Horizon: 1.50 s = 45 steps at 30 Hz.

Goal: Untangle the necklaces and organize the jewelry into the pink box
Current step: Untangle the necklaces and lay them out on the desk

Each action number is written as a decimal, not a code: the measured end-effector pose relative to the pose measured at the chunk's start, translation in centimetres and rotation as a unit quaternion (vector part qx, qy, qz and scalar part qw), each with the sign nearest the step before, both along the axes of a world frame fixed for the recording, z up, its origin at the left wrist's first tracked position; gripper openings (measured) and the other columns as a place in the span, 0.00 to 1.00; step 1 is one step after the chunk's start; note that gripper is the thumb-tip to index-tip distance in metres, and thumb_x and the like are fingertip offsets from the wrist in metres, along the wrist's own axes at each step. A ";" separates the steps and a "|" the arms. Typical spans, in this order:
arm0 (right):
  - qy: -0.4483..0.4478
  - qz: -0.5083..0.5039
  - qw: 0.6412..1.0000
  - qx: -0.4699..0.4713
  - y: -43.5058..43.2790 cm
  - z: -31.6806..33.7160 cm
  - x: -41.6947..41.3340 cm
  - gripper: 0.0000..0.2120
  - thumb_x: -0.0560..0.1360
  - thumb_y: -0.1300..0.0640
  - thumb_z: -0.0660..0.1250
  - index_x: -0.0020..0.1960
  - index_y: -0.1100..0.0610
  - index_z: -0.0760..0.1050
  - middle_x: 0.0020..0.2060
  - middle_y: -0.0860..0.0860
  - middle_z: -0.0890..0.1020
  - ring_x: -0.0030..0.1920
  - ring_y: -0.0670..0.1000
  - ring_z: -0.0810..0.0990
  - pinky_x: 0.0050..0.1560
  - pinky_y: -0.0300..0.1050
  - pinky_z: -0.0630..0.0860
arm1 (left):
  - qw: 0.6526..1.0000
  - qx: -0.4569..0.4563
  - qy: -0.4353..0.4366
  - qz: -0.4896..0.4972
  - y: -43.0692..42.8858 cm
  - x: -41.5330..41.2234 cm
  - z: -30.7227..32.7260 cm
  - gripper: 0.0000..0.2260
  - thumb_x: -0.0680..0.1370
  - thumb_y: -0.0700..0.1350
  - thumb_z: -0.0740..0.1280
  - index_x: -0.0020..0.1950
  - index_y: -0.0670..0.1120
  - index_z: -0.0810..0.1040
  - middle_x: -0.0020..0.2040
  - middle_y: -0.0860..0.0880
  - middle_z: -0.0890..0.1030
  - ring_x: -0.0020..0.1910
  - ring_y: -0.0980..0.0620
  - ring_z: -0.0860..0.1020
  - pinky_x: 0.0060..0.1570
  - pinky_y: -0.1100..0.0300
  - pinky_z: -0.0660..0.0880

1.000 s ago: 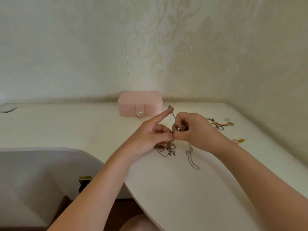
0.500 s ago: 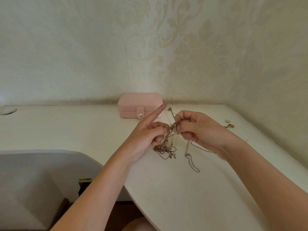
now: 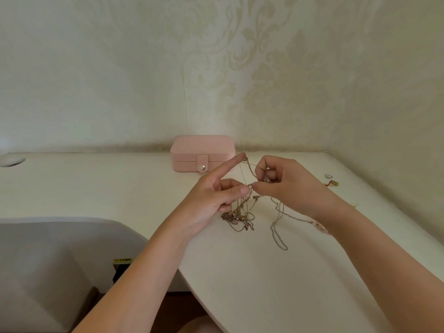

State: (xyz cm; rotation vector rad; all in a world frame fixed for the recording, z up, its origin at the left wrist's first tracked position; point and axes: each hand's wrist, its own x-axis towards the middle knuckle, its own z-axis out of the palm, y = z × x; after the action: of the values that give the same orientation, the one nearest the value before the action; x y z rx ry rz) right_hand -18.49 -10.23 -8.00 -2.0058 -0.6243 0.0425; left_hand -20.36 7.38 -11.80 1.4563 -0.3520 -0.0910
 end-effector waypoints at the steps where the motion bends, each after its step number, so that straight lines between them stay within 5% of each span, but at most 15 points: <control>1: -0.014 -0.005 1.000 -0.005 0.0 0.0 0.0 0.09 0.71 0.64 0.69 0.37 0.56 0.70 0.24 0.49 0.66 0.27 0.46 0.61 0.28 0.32 0.61 | 1.000 -0.004 -0.001 -0.001 0.0 0.1 0.0 0.30 0.69 0.40 0.72 0.68 0.58 0.70 0.31 0.54 0.74 0.29 0.58 0.66 0.27 0.66 0.61; 7: -0.076 -0.030 0.996 -0.047 0.4 0.0 -0.6 0.12 0.69 0.63 0.69 0.34 0.55 0.67 0.23 0.45 0.65 0.25 0.44 0.61 0.26 0.31 0.60 | 0.999 -0.014 0.006 -0.035 0.3 0.2 -0.1 0.29 0.69 0.37 0.71 0.66 0.57 0.73 0.30 0.53 0.67 0.30 0.57 0.63 0.25 0.66 0.60; 13: -0.022 -0.045 0.998 -0.039 -0.6 0.2 0.3 0.15 0.69 0.65 0.68 0.31 0.54 0.64 0.25 0.49 0.64 0.26 0.46 0.60 0.27 0.35 0.58 | 0.996 -0.037 0.034 -0.076 0.4 0.1 -0.2 0.28 0.70 0.36 0.69 0.67 0.57 0.73 0.31 0.54 0.70 0.26 0.59 0.61 0.24 0.69 0.61; 20: 0.152 0.047 0.986 0.055 -1.0 0.0 0.7 0.18 0.68 0.60 0.74 0.30 0.52 0.65 0.30 0.52 0.76 0.26 0.46 0.63 0.28 0.34 0.61 | 0.998 0.001 0.035 -0.050 0.3 0.1 -0.1 0.29 0.69 0.38 0.67 0.67 0.59 0.72 0.31 0.53 0.70 0.29 0.58 0.63 0.27 0.66 0.58; 25: 0.159 0.044 0.984 0.074 -1.0 -0.4 0.6 0.23 0.66 0.63 0.75 0.30 0.52 0.60 0.37 0.46 0.82 0.34 0.46 0.69 0.34 0.37 0.62 | 0.999 0.017 0.030 -0.038 0.2 0.0 -0.1 0.28 0.68 0.38 0.66 0.65 0.60 0.74 0.32 0.52 0.70 0.31 0.58 0.64 0.27 0.66 0.58; 31: 0.147 0.048 0.983 0.101 -0.6 -0.3 -0.1 0.25 0.68 0.68 0.73 0.30 0.54 0.56 0.35 0.50 0.82 0.31 0.41 0.76 0.31 0.26 0.67 | 0.999 0.003 0.035 -0.037 0.2 0.2 -0.3 0.29 0.68 0.36 0.65 0.66 0.59 0.74 0.36 0.51 0.74 0.30 0.58 0.64 0.25 0.67 0.59; 37: 0.156 0.043 0.977 0.139 -0.6 -0.2 0.3 0.21 0.69 0.65 0.72 0.31 0.54 0.60 0.35 0.50 0.83 0.32 0.46 0.68 0.29 0.33 0.63 | 1.000 -0.005 0.018 -0.016 0.3 0.1 -0.1 0.27 0.68 0.36 0.69 0.64 0.56 0.75 0.34 0.51 0.76 0.32 0.59 0.70 0.28 0.66 0.62; 45: 0.163 0.018 0.973 0.161 -1.3 0.0 0.9 0.21 0.69 0.66 0.71 0.30 0.53 0.61 0.35 0.52 0.82 0.33 0.47 0.64 0.32 0.35 0.64 | 0.998 0.019 0.037 -0.053 0.1 -0.1 0.0 0.20 0.69 0.33 0.69 0.55 0.53 0.82 0.31 0.52 0.69 0.29 0.59 0.65 0.25 0.69 0.62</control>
State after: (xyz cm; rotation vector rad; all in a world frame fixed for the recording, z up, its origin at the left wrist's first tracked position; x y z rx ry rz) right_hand -17.57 -11.55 -7.96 -1.6275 -0.4250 0.2703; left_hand -20.43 7.51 -11.84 1.4671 -0.3690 -0.2375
